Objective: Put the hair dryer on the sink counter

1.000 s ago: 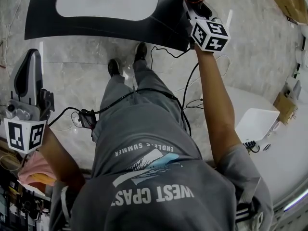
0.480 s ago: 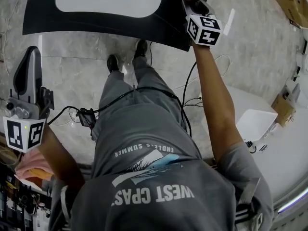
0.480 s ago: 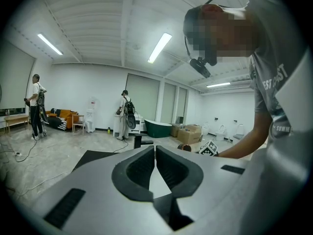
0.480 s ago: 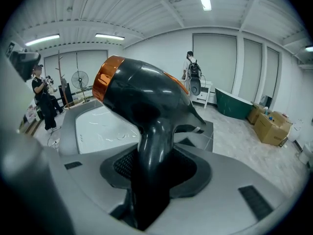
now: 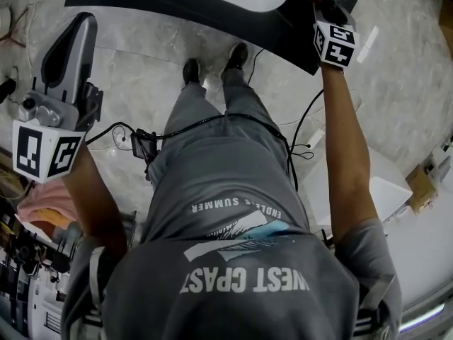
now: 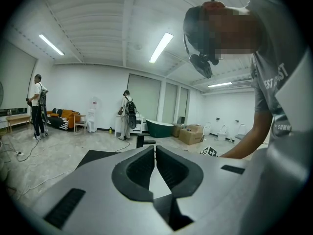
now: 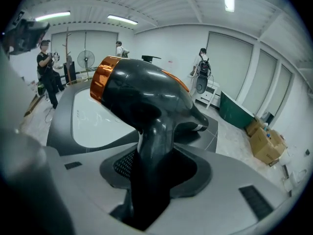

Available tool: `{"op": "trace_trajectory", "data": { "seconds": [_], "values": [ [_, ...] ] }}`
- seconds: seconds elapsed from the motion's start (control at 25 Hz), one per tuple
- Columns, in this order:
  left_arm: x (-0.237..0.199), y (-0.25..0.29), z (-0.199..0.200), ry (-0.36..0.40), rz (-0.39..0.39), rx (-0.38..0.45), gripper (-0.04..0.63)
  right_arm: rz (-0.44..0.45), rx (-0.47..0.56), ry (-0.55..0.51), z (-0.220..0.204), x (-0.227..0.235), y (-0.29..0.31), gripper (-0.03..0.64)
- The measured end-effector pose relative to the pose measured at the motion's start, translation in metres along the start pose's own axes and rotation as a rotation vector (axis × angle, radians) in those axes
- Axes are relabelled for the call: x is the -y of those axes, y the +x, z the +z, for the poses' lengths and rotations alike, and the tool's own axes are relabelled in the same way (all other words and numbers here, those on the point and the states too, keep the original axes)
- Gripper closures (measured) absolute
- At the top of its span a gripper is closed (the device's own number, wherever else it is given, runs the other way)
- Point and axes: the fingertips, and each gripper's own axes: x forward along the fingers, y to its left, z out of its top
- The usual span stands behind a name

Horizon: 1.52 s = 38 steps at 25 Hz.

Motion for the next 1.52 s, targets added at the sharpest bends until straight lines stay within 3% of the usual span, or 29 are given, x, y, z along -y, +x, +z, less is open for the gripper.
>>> {"op": "trace_trajectory", "data": {
  "seconds": [0.24, 0.52, 0.96, 1.52],
  "values": [
    [-0.013, -0.007, -0.007, -0.007, 0.008, 0.007, 0.568, 0.009, -0.112, -0.13, -0.02, -0.023, 0.019, 0.425],
    [-0.026, -0.019, -0.002, -0.006, 0.017, 0.025, 0.568, 0.023, -0.195, -0.142, -0.022, -0.023, 0.024, 0.419],
    [-0.04, -0.046, 0.012, 0.008, 0.025, 0.077, 0.568, 0.134, -0.473, -0.252, -0.027, -0.03, 0.012, 0.303],
    [-0.062, -0.069, 0.03, 0.031, 0.007, 0.134, 0.568, 0.074, -0.403, -0.149, 0.007, -0.025, -0.023, 0.299]
  ]
}}
